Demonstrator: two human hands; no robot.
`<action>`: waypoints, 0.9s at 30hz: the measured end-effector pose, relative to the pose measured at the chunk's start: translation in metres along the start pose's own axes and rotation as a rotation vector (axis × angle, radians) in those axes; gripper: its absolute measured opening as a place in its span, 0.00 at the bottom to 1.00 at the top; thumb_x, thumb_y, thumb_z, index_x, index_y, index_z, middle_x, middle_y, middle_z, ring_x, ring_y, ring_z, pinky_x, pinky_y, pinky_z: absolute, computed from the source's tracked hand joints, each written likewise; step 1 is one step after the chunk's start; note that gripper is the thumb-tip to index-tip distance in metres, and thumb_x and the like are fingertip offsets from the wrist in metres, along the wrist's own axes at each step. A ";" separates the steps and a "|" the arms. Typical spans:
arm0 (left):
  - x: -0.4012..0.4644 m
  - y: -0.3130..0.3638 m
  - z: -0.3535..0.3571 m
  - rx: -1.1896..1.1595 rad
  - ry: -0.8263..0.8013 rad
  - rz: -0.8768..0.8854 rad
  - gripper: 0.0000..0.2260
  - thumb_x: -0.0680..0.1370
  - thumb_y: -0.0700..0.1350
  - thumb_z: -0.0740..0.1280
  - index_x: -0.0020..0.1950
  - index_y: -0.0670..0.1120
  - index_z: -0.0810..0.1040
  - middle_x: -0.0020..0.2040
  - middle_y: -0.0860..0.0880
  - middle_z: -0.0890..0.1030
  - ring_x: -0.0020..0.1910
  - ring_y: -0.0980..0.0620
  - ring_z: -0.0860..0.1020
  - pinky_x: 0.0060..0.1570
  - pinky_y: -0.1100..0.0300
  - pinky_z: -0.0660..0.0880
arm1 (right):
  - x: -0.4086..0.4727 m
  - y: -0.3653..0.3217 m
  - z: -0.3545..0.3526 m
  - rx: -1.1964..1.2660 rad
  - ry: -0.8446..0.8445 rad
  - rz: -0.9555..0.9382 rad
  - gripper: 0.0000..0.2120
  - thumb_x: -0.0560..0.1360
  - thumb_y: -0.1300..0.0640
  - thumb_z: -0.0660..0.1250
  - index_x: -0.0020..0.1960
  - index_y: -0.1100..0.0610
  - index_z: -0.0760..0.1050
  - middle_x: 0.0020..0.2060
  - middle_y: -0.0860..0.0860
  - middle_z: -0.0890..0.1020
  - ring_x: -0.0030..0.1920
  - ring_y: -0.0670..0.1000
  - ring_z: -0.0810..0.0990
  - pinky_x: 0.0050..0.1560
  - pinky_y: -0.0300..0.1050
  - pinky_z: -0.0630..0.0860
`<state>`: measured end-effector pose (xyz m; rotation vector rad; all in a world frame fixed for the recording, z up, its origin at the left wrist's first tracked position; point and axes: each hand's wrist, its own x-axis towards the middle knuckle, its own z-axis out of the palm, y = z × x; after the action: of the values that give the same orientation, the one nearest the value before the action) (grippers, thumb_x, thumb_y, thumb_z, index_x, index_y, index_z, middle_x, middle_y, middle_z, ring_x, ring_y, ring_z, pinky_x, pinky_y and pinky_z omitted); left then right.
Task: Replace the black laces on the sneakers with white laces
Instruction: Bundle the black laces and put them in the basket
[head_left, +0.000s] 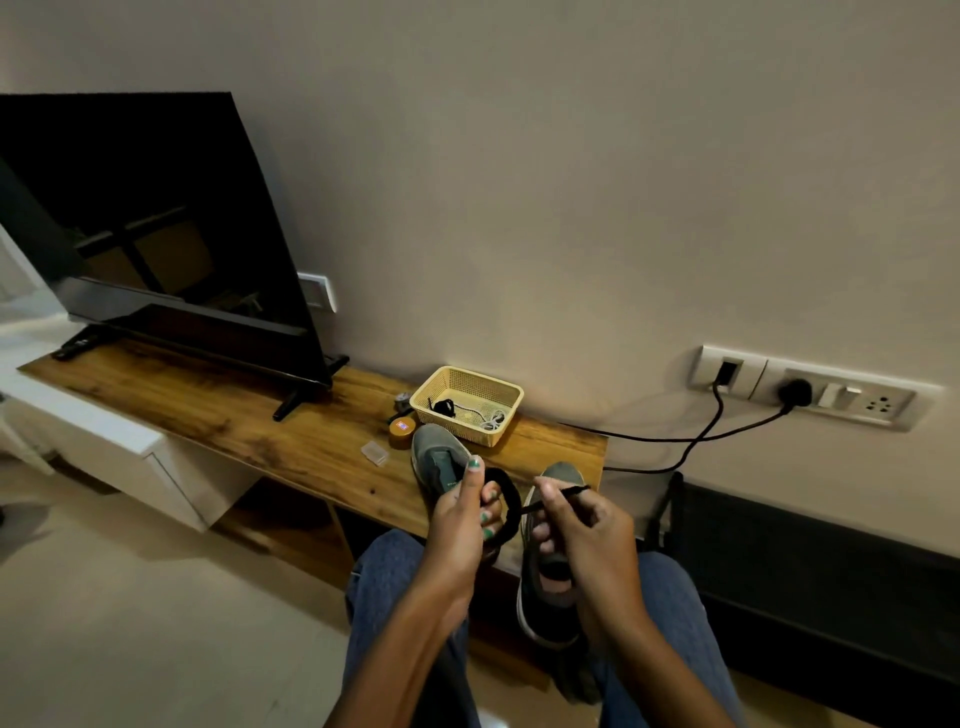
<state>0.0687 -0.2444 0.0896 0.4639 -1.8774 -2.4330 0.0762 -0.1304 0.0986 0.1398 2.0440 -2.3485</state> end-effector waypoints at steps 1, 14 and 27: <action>-0.001 0.000 0.001 0.018 -0.017 0.005 0.19 0.81 0.56 0.54 0.33 0.47 0.65 0.22 0.55 0.64 0.23 0.60 0.63 0.31 0.62 0.61 | 0.001 -0.001 0.000 0.051 0.010 0.046 0.05 0.77 0.62 0.65 0.50 0.60 0.79 0.31 0.54 0.78 0.26 0.42 0.74 0.27 0.32 0.72; 0.000 -0.009 0.005 0.158 0.014 0.071 0.17 0.81 0.56 0.55 0.40 0.46 0.73 0.36 0.46 0.75 0.39 0.48 0.74 0.40 0.57 0.71 | -0.008 -0.013 0.001 0.193 -0.137 0.322 0.14 0.79 0.54 0.62 0.39 0.59 0.79 0.25 0.49 0.79 0.24 0.42 0.77 0.24 0.33 0.72; 0.001 -0.014 0.003 0.306 0.035 0.204 0.18 0.82 0.52 0.55 0.35 0.47 0.69 0.29 0.52 0.69 0.29 0.57 0.68 0.31 0.65 0.66 | -0.002 -0.017 -0.001 0.361 -0.325 0.634 0.10 0.73 0.58 0.57 0.44 0.58 0.77 0.35 0.53 0.79 0.33 0.49 0.76 0.36 0.43 0.69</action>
<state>0.0692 -0.2384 0.0769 0.3032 -2.1717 -2.0084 0.0767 -0.1273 0.1157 0.3296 1.1869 -2.1148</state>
